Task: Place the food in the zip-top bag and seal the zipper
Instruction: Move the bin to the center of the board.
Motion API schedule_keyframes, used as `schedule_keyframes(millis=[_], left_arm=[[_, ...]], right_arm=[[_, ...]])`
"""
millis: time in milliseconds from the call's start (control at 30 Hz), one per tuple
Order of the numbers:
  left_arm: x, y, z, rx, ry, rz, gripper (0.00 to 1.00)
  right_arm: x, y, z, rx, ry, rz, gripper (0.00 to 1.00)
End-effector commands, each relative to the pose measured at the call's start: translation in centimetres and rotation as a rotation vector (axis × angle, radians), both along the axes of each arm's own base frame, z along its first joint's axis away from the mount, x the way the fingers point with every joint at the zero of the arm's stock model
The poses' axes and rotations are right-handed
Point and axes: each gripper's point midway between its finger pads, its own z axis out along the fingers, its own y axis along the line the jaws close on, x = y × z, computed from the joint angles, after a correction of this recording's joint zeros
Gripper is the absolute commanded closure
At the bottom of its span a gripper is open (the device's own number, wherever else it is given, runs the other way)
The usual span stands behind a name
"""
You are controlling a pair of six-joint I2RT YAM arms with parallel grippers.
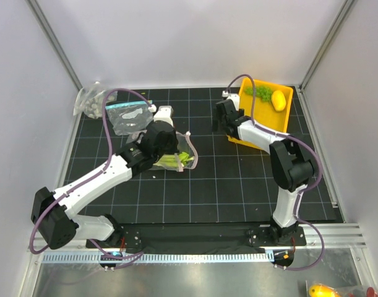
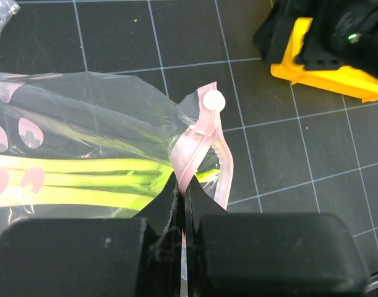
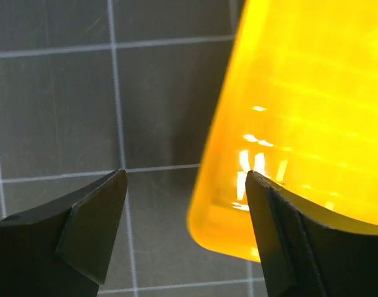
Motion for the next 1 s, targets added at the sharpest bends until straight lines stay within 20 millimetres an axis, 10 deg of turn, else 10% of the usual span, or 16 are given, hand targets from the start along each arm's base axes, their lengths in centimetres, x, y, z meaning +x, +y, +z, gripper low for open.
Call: schedule_keyframes(millis=[0,200,433,667,967], left_arm=[[0.6,-0.3,3.0,-0.071,-0.087,0.005,1.00],[0.5,0.3,3.3,-0.071,-0.105,0.025,1.00],[0.3,-0.1,3.8,-0.091,-0.102,0.004,1.00],[0.1,0.7,4.3,-0.091,-0.123,0.026,0.99],[0.2,1.0,4.3,-0.081,-0.129,0.039,0.99]], right_arm=[[-1.6,2.4,-1.4,0.106,0.133,0.060,0.19],[-6.4,4.4,-2.4,0.204,0.254,0.150,0.67],[-12.7,5.1,-0.3,-0.017,0.202,0.207,0.70],[-18.2,5.7,0.0,0.003,0.170,0.270,0.31],[-13.8,3.9,9.0,0.020,-0.064,0.216,0.07]])
